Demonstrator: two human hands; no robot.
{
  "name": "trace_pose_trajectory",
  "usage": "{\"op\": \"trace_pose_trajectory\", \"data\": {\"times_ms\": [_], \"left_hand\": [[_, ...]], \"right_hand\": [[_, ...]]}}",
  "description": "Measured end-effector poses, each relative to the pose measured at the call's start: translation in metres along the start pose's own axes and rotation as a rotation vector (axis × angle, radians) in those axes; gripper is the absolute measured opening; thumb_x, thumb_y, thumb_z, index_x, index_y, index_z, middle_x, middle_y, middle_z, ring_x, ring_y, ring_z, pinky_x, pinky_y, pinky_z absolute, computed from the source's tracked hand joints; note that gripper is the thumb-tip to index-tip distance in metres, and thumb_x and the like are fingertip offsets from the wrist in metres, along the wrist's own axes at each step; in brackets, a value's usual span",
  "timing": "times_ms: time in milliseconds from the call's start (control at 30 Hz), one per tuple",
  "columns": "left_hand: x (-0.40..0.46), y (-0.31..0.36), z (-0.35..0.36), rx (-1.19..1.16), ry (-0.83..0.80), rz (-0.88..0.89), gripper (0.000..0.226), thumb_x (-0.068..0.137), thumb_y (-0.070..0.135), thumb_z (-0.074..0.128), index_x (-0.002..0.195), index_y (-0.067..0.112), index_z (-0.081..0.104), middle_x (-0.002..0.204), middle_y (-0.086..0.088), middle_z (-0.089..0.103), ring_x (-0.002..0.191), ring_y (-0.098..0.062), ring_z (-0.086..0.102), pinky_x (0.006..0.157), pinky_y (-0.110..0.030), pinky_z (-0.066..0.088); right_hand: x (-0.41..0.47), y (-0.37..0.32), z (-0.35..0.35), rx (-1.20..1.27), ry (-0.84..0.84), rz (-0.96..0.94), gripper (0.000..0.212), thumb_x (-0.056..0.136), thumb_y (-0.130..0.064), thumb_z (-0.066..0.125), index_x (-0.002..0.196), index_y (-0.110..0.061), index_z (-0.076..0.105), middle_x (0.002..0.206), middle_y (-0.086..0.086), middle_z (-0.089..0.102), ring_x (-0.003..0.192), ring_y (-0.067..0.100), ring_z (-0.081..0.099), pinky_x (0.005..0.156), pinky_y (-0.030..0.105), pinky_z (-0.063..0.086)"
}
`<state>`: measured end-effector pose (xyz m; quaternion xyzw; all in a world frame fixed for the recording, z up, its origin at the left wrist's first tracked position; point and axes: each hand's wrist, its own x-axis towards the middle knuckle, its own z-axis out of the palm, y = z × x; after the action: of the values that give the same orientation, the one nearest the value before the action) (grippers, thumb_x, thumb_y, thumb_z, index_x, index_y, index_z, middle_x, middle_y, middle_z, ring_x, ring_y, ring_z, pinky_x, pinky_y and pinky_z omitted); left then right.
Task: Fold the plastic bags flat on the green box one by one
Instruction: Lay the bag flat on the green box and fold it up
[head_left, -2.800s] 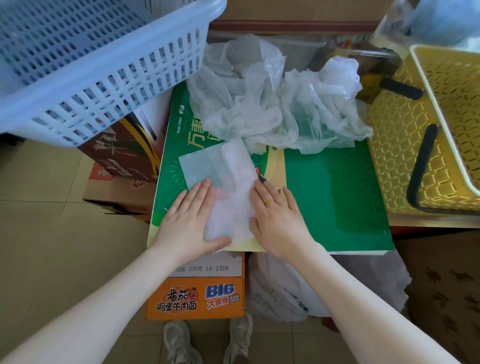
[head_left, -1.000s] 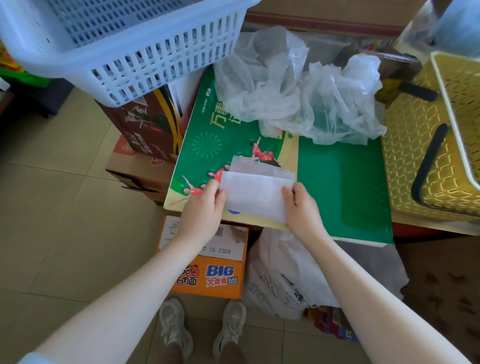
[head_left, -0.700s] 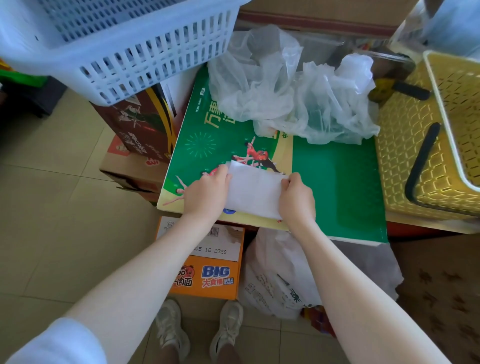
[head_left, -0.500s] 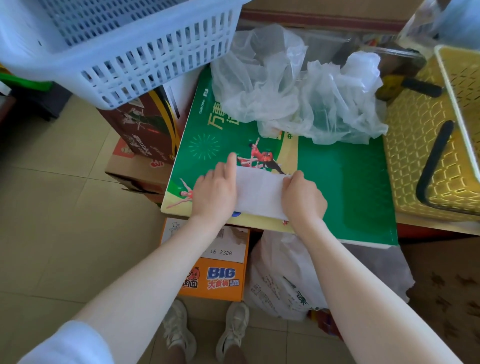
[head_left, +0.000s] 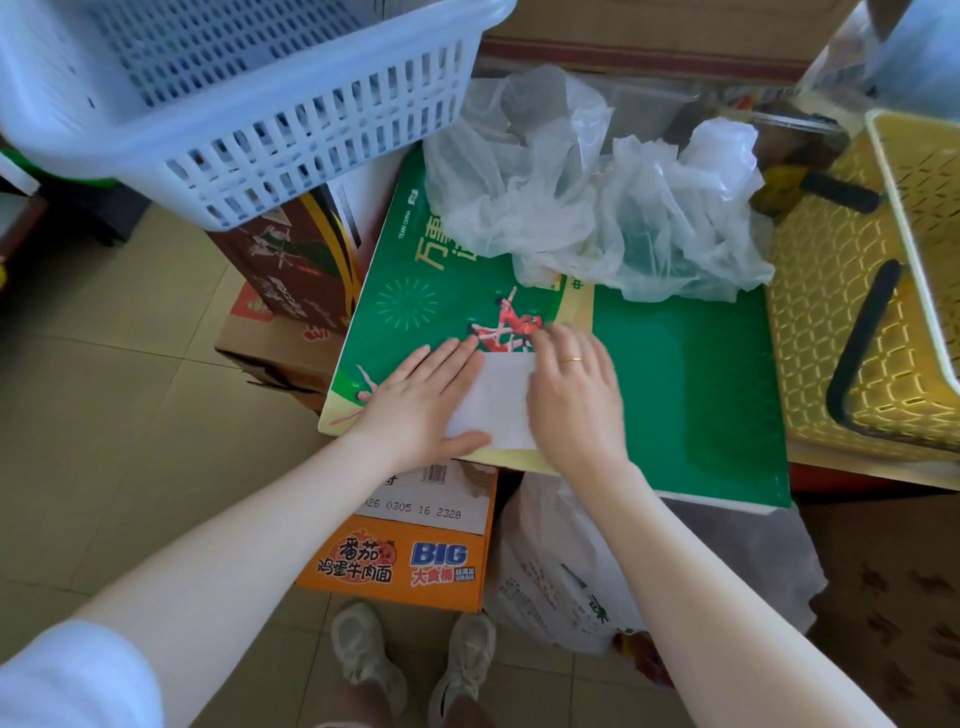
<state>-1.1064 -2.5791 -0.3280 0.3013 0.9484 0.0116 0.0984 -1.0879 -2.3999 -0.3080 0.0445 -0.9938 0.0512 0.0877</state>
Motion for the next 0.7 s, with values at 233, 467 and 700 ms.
{"op": "trace_pose_trajectory", "data": {"times_ms": [233,467,700], "left_hand": [[0.003,-0.005,-0.005,0.038,-0.032,0.057,0.101,0.066,0.077,-0.001,0.146,0.015,-0.009,0.146,0.003,-0.024,0.142,-0.017,-0.012,0.111,-0.032,-0.013],[0.007,-0.01,-0.004,-0.008,-0.057,0.092,0.104,0.065,0.079,-0.002,0.146,0.014,-0.011,0.148,0.001,-0.026,0.141,-0.017,-0.015,0.109,-0.032,-0.016],[0.011,-0.013,-0.01,-0.187,-0.154,0.081,0.083,0.079,0.072,-0.004,0.146,0.024,-0.009,0.153,0.002,-0.022,0.14,-0.013,-0.02,0.108,-0.031,-0.017]], "right_hand": [[-0.01,-0.007,0.027,0.0,-0.268,-0.081,0.06,0.091,-0.041,0.028,0.136,-0.004,0.045,0.139,0.012,0.049,0.129,0.029,0.046,0.109,0.042,0.024],[-0.022,0.023,0.012,-0.017,-0.419,0.077,0.075,0.083,-0.049,-0.006,0.149,-0.016,0.003,0.158,-0.001,0.002,0.145,0.016,0.004,0.114,0.035,-0.006],[0.016,0.015,-0.028,0.001,-0.608,0.114,0.085,0.079,-0.053,0.061,0.145,-0.018,0.02,0.149,0.007,0.021,0.133,0.028,0.026,0.104,0.043,0.029]]}}
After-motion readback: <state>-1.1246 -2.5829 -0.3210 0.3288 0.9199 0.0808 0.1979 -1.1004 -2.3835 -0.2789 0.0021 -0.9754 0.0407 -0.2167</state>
